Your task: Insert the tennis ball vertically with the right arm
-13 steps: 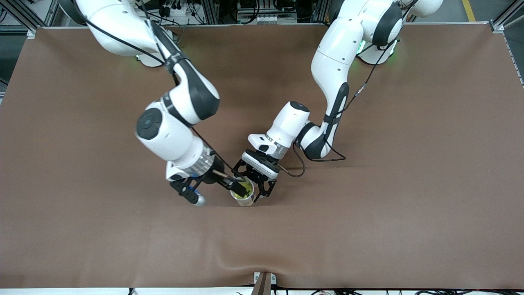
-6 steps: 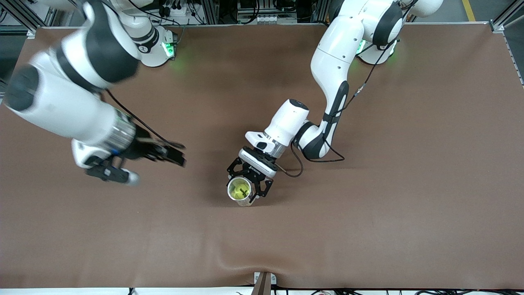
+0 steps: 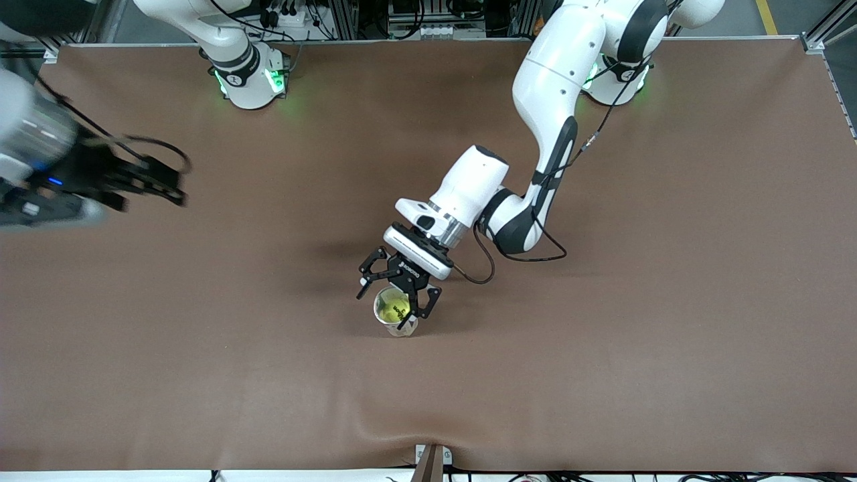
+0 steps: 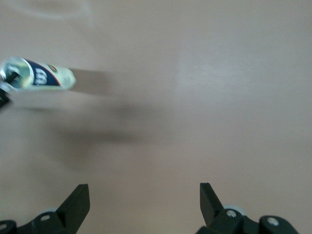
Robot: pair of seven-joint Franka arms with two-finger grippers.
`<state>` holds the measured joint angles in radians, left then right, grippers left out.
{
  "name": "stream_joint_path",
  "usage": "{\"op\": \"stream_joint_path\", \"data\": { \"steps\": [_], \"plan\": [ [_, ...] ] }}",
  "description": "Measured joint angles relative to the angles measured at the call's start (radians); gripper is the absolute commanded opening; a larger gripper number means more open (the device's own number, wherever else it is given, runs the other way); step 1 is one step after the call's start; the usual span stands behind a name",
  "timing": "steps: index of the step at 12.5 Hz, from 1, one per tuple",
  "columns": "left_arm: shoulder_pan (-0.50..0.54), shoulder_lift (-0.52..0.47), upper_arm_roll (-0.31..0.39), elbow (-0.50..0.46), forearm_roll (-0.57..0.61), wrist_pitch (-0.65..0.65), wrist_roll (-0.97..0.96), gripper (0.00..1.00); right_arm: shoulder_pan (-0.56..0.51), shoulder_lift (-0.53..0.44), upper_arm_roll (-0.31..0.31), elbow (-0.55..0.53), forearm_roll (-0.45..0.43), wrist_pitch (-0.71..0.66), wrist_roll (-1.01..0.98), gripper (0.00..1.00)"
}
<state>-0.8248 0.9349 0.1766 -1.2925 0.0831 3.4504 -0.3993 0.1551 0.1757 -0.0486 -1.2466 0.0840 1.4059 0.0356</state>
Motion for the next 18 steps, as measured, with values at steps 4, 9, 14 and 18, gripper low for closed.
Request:
{"op": "stream_joint_path", "data": {
  "steps": [4,9,14,18],
  "plan": [
    [0.005,-0.120,0.012,0.010,0.000,-0.243,0.002,1.00,-0.026,-0.139,-0.123,-0.159,-0.028,-0.014,-0.135,1.00],
    [0.034,-0.321,0.012,0.011,0.000,-0.741,0.047,1.00,-0.031,-0.220,-0.135,-0.260,-0.067,0.007,-0.153,1.00],
    [0.150,-0.447,0.014,0.008,-0.070,-1.220,0.052,1.00,-0.030,-0.220,-0.161,-0.268,-0.067,0.026,-0.168,1.00],
    [0.324,-0.489,0.015,0.003,-0.100,-1.434,0.069,1.00,-0.034,-0.221,-0.168,-0.255,-0.059,0.022,-0.168,1.00]
  ]
}}
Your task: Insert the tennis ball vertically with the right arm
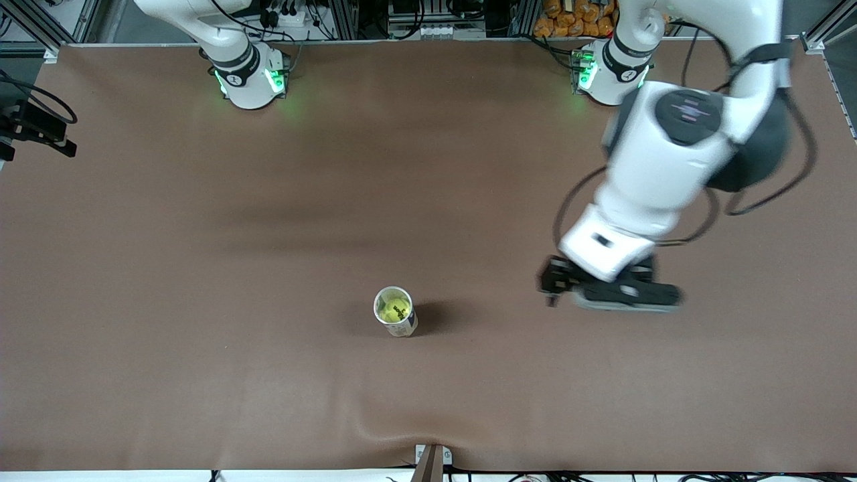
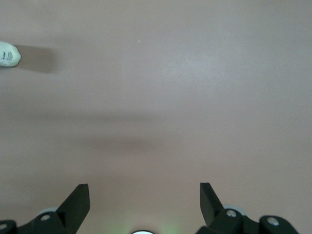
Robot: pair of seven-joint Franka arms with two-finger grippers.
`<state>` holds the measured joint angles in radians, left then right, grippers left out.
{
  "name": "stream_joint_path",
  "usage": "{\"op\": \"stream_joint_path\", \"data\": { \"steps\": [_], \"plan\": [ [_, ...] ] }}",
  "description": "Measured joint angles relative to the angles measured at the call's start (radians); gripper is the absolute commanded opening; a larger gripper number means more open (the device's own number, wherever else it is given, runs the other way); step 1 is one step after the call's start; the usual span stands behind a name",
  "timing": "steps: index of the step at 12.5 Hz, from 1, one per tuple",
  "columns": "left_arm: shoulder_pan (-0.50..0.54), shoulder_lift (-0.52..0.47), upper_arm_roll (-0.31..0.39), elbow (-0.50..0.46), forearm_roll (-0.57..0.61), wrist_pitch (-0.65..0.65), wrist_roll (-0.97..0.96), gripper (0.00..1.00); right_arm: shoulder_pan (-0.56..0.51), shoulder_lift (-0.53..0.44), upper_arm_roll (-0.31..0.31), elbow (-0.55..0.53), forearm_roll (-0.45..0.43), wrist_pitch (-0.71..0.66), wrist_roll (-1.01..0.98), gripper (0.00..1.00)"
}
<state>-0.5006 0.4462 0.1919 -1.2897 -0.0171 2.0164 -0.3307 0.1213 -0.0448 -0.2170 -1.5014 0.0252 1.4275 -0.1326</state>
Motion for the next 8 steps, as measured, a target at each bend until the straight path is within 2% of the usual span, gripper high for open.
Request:
{"op": "stream_joint_path", "data": {
  "steps": [4,8],
  "plan": [
    [0.175,-0.003,-0.001,-0.006,-0.072,-0.149,0.144,1.00,-0.056,0.023,-0.005,0.073,0.016,-0.056,-0.023,1.00],
    [0.259,-0.040,0.004,-0.005,-0.077,-0.320,0.197,1.00,-0.065,0.088,-0.003,0.116,0.034,-0.050,-0.051,1.00]
  ]
}}
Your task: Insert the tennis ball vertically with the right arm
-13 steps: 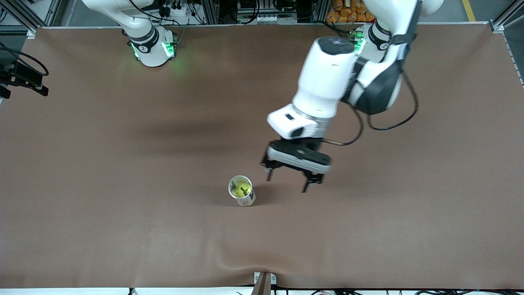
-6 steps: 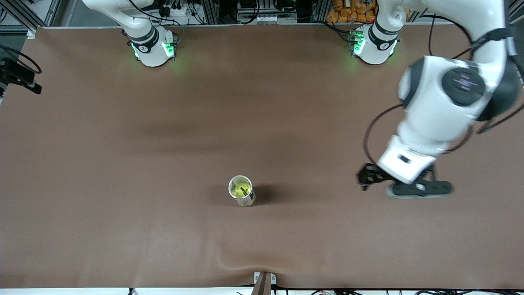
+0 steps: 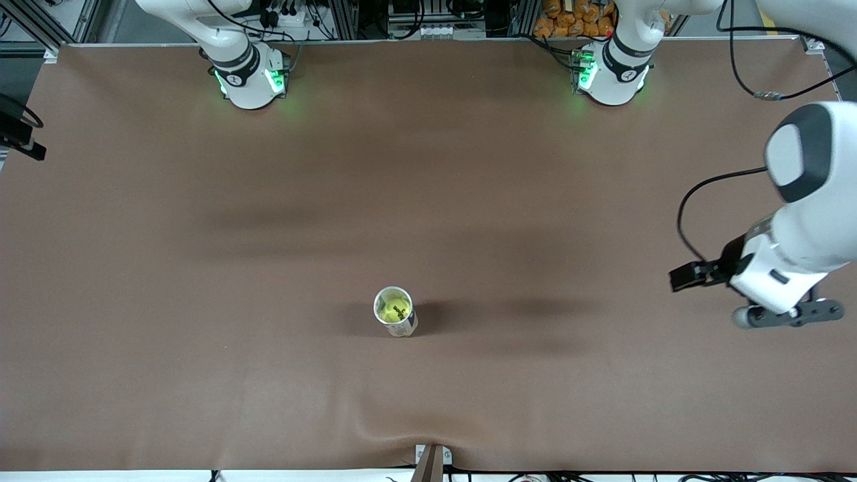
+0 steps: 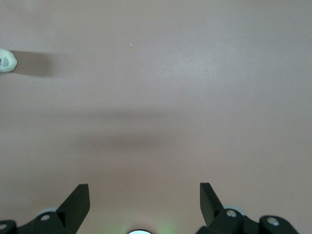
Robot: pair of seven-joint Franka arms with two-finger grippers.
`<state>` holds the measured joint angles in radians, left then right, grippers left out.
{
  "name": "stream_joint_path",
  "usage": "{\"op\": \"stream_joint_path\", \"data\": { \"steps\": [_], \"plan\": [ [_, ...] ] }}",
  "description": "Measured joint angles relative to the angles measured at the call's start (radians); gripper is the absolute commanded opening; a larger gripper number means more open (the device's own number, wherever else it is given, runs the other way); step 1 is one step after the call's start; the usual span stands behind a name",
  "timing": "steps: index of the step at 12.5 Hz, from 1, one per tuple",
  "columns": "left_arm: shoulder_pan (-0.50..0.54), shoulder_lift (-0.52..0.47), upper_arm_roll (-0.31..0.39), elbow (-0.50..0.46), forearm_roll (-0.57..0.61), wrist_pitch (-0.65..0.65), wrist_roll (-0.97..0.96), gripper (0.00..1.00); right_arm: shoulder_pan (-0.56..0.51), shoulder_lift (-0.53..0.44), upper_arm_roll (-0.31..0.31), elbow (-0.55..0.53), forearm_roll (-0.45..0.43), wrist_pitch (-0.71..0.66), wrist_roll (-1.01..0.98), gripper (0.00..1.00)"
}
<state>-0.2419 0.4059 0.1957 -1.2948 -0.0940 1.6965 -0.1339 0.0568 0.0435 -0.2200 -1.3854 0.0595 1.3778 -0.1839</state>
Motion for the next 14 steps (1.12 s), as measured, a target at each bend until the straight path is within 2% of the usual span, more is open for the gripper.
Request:
{"op": "stream_joint_path", "data": {
  "steps": [2,6,11,14],
  "plan": [
    [0.040,-0.034,0.002,0.000,0.001,-0.030,0.085,1.00,0.000,0.012,0.002,0.012,0.020,0.000,0.001,1.00],
    [0.057,-0.100,0.003,0.000,0.001,-0.104,0.104,1.00,0.004,0.021,0.008,0.010,0.026,0.000,0.001,1.00],
    [0.094,-0.218,0.004,-0.001,0.001,-0.273,0.104,1.00,0.009,-0.004,0.013,-0.056,0.026,0.023,0.000,1.00],
    [0.094,-0.283,0.002,-0.016,0.001,-0.308,0.093,1.00,0.012,-0.048,0.015,-0.112,0.026,0.054,0.000,1.00]
  ]
}}
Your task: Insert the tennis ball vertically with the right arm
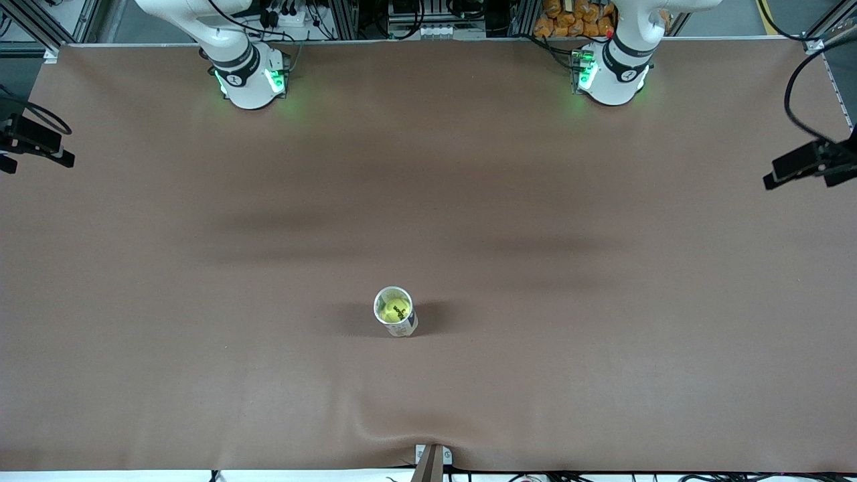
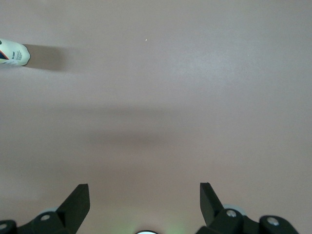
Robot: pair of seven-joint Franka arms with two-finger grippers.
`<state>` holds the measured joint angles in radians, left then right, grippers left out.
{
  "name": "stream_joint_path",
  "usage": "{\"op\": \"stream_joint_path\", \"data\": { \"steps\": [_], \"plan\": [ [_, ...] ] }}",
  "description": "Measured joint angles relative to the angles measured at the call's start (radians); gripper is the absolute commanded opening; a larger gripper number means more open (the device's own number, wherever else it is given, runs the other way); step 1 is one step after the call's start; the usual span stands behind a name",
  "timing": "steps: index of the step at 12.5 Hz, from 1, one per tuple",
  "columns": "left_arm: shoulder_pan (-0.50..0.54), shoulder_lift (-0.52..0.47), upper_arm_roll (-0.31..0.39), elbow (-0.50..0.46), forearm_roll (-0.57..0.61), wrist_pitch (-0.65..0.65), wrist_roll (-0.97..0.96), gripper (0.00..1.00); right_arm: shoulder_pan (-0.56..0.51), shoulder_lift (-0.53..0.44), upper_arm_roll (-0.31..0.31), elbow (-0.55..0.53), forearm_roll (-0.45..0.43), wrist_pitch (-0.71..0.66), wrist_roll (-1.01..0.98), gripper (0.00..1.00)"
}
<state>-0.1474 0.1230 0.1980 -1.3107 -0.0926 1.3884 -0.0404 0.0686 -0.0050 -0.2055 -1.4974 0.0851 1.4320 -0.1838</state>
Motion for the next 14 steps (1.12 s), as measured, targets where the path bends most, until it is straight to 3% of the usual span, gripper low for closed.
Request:
{"op": "stream_joint_path", "data": {
  "steps": [14],
  "plan": [
    [-0.004,-0.048,-0.011,-0.053,0.002,0.003,-0.002,1.00,0.020,-0.041,0.008,-0.043,-0.033,0.022,-0.001,1.00]
  ]
}}
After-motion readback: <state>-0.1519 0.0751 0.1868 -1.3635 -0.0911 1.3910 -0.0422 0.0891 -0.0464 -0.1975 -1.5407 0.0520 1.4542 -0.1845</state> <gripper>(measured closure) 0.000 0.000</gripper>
